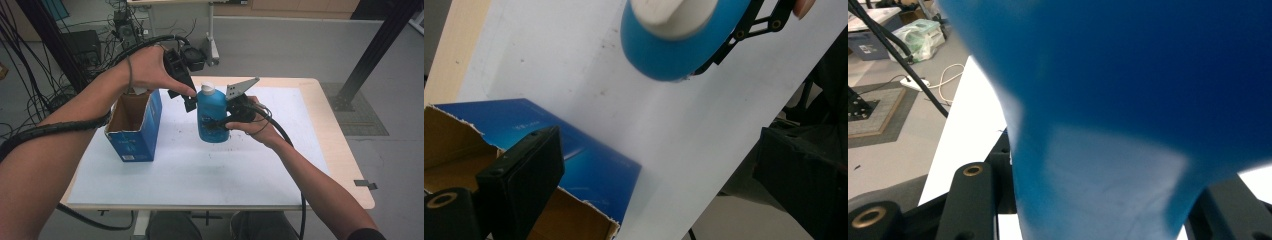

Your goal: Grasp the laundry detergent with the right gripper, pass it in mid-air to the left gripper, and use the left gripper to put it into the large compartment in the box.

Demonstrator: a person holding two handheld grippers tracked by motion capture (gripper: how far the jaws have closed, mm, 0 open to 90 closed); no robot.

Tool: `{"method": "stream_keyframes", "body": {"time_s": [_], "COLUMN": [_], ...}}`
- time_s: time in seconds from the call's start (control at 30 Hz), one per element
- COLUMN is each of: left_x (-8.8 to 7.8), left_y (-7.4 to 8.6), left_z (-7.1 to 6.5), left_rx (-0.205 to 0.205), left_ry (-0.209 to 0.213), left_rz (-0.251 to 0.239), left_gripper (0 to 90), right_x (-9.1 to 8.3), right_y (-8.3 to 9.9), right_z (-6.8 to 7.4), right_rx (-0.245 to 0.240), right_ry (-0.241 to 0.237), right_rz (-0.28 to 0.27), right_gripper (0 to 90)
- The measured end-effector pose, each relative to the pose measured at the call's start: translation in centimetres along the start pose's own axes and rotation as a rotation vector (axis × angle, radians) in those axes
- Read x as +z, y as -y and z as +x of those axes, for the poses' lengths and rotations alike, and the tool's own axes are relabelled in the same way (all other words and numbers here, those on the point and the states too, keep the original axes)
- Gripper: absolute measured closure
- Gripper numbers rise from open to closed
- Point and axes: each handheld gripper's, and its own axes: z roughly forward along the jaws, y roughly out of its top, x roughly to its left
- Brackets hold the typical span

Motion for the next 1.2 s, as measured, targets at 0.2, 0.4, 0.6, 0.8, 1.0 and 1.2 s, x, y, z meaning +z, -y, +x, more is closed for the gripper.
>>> {"method": "stream_keyframes", "body": {"time_s": [0.2,0.4,0.6,0.8,1.0,1.2], "left_x": [-0.3,-0.5,-0.5,0.0,0.3,0.7], "left_y": [-0.1,0.1,0.2,-0.1,-0.5,-0.7], "left_z": [-0.4,-0.6,-0.9,-1.6,-2.2,-2.6], "left_rx": [0.027,0.044,0.065,0.087,0.116,0.138], "left_ry": [0.002,0.005,0.021,0.021,0.036,0.051], "left_rz": [0.001,0.008,0.018,0.04,0.057,0.074], "left_gripper": [6.5,6.5,6.5,6.4,6.4,6.4], "right_x": [0.5,1.2,2.0,2.6,3.0,3.1], "right_y": [-0.2,-0.4,-0.8,-1.1,-1.2,-1.3], "right_z": [0.5,1.0,1.6,2.4,3.0,3.5], "right_rx": [-0.018,-0.028,-0.042,-0.063,-0.086,-0.1], "right_ry": [-0.017,-0.036,-0.059,-0.09,-0.107,-0.116], "right_rz": [0.001,-0.013,-0.026,-0.052,-0.053,-0.053], "right_gripper": [45.5,45.5,45.4,45.4,45.4,45.3]}}
